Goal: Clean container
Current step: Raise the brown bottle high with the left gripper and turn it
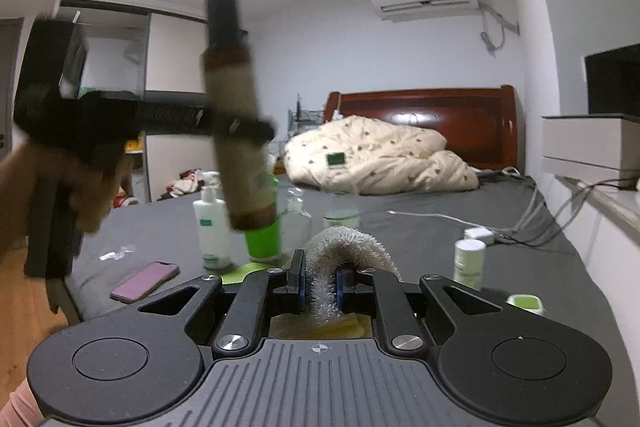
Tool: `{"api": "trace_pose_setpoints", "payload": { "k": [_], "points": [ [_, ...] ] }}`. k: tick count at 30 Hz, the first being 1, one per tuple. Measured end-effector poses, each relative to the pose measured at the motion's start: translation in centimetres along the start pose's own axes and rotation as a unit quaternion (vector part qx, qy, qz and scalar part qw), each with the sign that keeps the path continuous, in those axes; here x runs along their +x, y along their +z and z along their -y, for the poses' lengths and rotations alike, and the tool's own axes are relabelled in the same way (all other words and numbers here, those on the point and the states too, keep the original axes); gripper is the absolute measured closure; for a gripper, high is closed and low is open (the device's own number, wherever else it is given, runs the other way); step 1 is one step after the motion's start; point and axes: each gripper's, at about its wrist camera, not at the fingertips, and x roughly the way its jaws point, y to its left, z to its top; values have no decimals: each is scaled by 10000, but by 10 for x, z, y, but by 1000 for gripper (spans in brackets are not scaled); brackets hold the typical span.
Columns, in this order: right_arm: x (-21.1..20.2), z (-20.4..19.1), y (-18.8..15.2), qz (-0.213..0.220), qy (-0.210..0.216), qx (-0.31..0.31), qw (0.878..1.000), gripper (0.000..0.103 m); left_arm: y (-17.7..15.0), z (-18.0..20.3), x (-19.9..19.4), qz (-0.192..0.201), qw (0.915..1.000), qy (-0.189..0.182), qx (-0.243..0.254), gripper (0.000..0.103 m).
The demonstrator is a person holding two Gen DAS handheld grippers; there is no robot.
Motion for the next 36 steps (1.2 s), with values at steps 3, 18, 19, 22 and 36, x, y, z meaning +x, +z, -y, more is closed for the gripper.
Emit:
{"api": "trace_pose_setpoints", "payload": {
  "k": [3, 18, 19, 22, 36],
  "points": [
    [2, -13, 3, 130, 42, -168, 9998, 90, 11, 8, -2, 37, 9999, -144, 18, 62],
    [26, -43, 7, 603, -18, -438, 9972, 90, 32, 18, 3, -86, 9978, -650, 80, 62],
    [26, -43, 6, 662, 4, -446, 9968, 90, 33, 17, 3, -108, 9975, -697, 58, 62],
    [20, -43, 2, 843, 77, -543, 9949, 90, 33, 16, 5, -169, 9965, -818, 13, 62],
    [19, -33, -6, 953, -105, -895, 9914, 90, 33, 20, 3, -214, 9915, -1276, -117, 62]
  ]
}}
